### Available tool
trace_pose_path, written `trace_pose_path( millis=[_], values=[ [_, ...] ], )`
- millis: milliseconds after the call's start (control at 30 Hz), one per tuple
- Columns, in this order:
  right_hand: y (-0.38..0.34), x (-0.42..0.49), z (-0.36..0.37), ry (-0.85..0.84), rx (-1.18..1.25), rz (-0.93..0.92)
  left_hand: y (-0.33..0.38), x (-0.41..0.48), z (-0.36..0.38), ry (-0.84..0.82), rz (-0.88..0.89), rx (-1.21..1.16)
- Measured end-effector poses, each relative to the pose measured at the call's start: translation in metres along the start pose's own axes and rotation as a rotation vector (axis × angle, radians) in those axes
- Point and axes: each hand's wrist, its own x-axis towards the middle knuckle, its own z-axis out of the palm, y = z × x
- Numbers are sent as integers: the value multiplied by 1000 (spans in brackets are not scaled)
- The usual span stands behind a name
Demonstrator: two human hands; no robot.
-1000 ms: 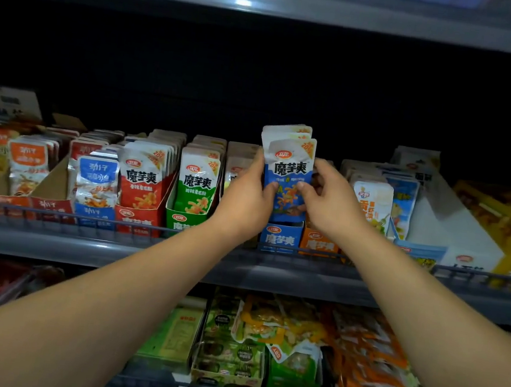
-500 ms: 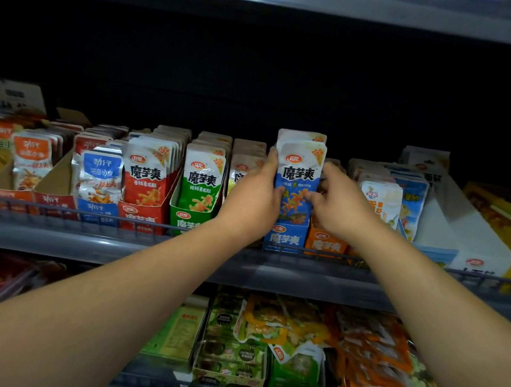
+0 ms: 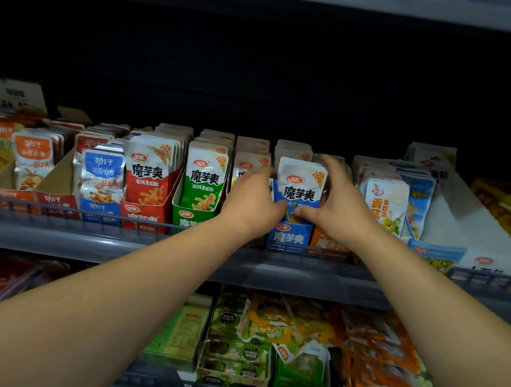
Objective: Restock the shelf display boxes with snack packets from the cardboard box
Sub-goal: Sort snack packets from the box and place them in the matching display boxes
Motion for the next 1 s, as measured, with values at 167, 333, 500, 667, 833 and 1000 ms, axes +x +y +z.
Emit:
trace_pose_path(
  millis=[167,333,500,667,833,1000],
  values=[
    [-1,13,-5,-48,-163,-34,-6,-4,3,-85,-139,-82],
    [5,22,-2,1,-250,-65,-6,2,3,-134,-222,-138],
    [10,34,6,66,-414,-83,-8,3,2,-136,-223,-158],
    [6,49,15,138,-542,-61,-13,1,2,-118,-180,-144],
    [16,51,17,98,-470,21,-14,-8,4,-70,-99,-79],
    [20,41,14,118,-327,5,-13,-10,5,-43,-71,-62]
  ],
)
